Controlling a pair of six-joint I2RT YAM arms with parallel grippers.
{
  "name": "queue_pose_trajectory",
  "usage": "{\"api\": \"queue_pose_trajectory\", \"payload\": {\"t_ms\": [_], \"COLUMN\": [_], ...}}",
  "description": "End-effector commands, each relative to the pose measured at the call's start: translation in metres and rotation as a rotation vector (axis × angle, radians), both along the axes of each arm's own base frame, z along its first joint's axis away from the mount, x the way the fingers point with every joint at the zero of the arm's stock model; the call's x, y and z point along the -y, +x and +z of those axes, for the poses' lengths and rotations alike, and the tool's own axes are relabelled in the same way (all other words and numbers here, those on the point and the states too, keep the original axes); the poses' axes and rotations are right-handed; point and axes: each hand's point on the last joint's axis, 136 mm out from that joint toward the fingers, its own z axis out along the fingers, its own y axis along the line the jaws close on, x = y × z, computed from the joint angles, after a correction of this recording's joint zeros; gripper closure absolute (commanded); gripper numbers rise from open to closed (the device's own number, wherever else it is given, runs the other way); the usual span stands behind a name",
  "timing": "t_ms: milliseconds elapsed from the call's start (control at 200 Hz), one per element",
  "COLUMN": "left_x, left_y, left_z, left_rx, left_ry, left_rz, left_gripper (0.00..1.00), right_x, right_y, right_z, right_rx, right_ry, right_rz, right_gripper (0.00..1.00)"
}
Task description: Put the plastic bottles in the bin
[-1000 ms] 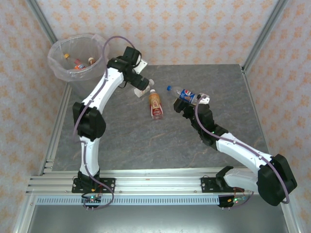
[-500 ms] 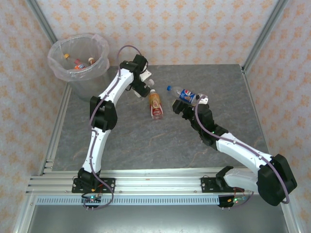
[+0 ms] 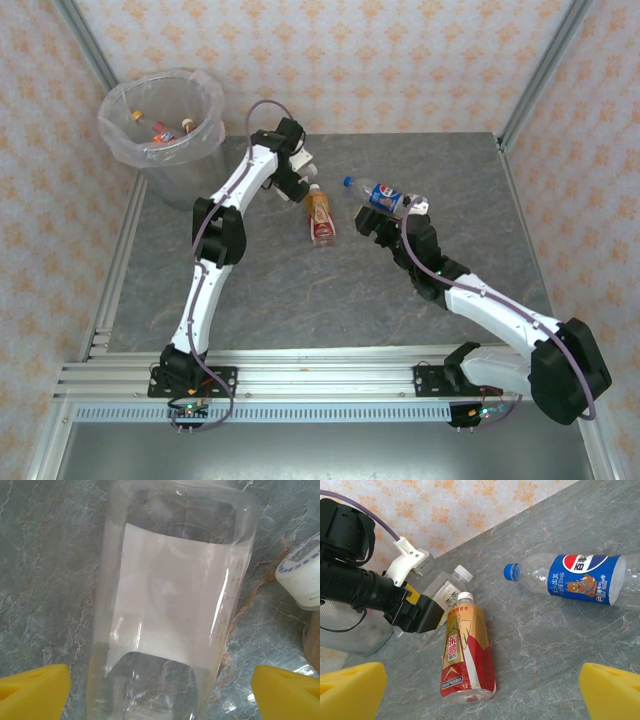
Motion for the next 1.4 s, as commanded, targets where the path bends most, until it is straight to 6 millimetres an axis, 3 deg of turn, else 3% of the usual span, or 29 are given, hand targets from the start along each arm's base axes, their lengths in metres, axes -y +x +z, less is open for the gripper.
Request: {"api": "queue_pose_trajectory", "payload": {"t_ms": [0, 60, 245, 696, 866, 1081, 1396], "left_x": [0.002, 0.001, -0.020, -0.004, 0.005, 0.001, 0.001], "left_y": [-0.006, -0.012, 0.002, 0.031, 0.024, 0.020, 0.018], "left_z": [0.017, 0.018, 0.014, -0.005, -0.011, -0.013, 0.016], "left_rx": [-0.018, -0.021, 0.048, 0.097, 0.059, 0.043, 0.076], "left_ry": [-0.068, -0.056, 0.070, 0.039, -0.008, 0.004, -0.022], "left_rz": [-0.012, -0.032, 0.007, -0.032, -0.063, -0.048, 0.005], "left_gripper": [0.13, 0.15, 0.24, 0.31, 0.34, 0.45, 0.58], "right_x": [0.009, 0.011, 0.009, 0.005, 0.006, 0.003, -0.002], "right_y": [-0.001, -0.002, 0.001, 0.001, 0.002, 0.004, 0.007], "right_z": [0.011, 0.010, 0.010, 0.007, 0.007, 0.006, 0.003], "right_rx": [0.020, 0.023, 0.028, 0.009, 0.010, 0.007, -0.005], "right_ry": [0.008, 0.004, 0.012, 0.010, 0.003, -0.009, -0.012], "right_rz": [-0.033, -0.043, -0.040, -0.023, -0.026, -0.019, -0.001], "right_gripper": [0.01, 0.01, 0.01, 0.01, 0.01, 0.01, 0.01]}}
